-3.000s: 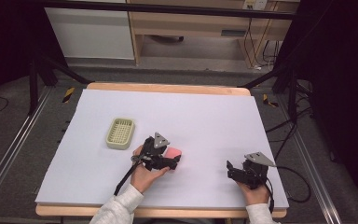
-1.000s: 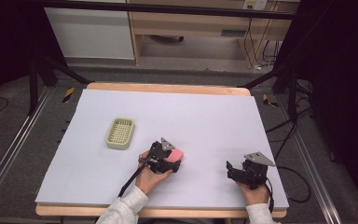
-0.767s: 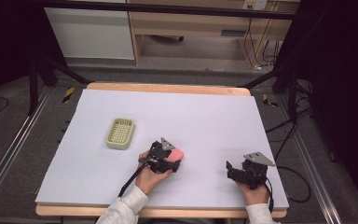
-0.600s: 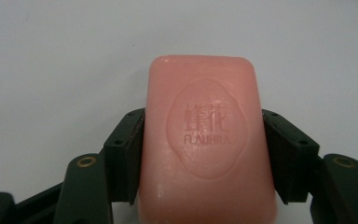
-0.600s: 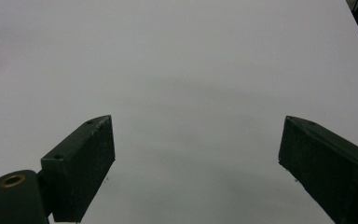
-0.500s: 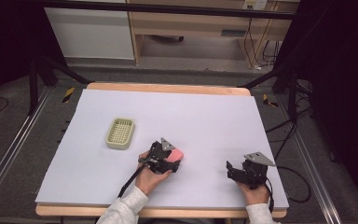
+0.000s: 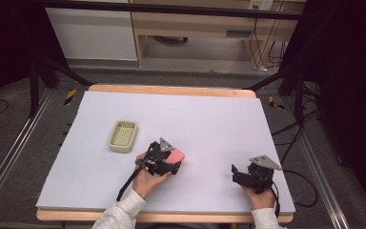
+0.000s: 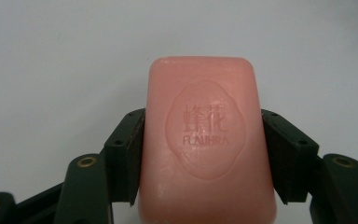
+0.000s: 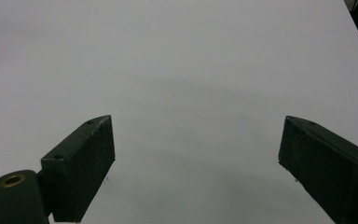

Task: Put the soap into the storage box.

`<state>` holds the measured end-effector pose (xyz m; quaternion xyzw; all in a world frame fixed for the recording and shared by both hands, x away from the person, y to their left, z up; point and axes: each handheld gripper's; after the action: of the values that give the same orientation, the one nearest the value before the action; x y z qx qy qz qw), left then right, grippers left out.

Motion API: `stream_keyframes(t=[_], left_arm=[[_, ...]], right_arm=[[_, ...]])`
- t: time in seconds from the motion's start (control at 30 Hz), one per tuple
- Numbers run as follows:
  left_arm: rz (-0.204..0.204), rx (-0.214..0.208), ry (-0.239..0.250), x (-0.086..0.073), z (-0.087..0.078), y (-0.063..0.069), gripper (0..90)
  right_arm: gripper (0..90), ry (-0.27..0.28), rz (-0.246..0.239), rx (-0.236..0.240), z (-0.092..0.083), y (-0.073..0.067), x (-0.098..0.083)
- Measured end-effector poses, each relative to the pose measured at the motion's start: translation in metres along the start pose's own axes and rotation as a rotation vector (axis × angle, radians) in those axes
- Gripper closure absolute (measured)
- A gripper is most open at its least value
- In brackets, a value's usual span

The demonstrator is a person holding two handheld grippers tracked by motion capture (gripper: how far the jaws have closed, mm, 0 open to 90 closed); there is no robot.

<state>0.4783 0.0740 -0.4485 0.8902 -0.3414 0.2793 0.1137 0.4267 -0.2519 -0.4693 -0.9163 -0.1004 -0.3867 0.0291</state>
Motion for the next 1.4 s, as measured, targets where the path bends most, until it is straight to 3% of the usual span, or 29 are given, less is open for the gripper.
stream_keyframes(t=[0.67, 1.4], left_arm=[[-0.017, 0.003, 0.032, -0.003, -0.031, -0.02, 37.0], [-0.083, 0.026, 0.078, -0.022, -0.06, -0.051, 37.0]], right_arm=[[10.8, 0.002, 0.0, -0.003, 0.0, 0.0, 0.0], [10.8, 0.007, 0.001, -0.01, -0.001, 0.0, 0.0]])
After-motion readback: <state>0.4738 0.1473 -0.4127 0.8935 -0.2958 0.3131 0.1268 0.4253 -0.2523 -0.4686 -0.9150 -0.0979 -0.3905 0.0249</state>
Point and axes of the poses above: each handheld gripper's, and its own axes: z roughly forward along the jaws, x roughly out of its top, y roughly to its right, and after that the axes turned 9 degrees about -y, right-handed
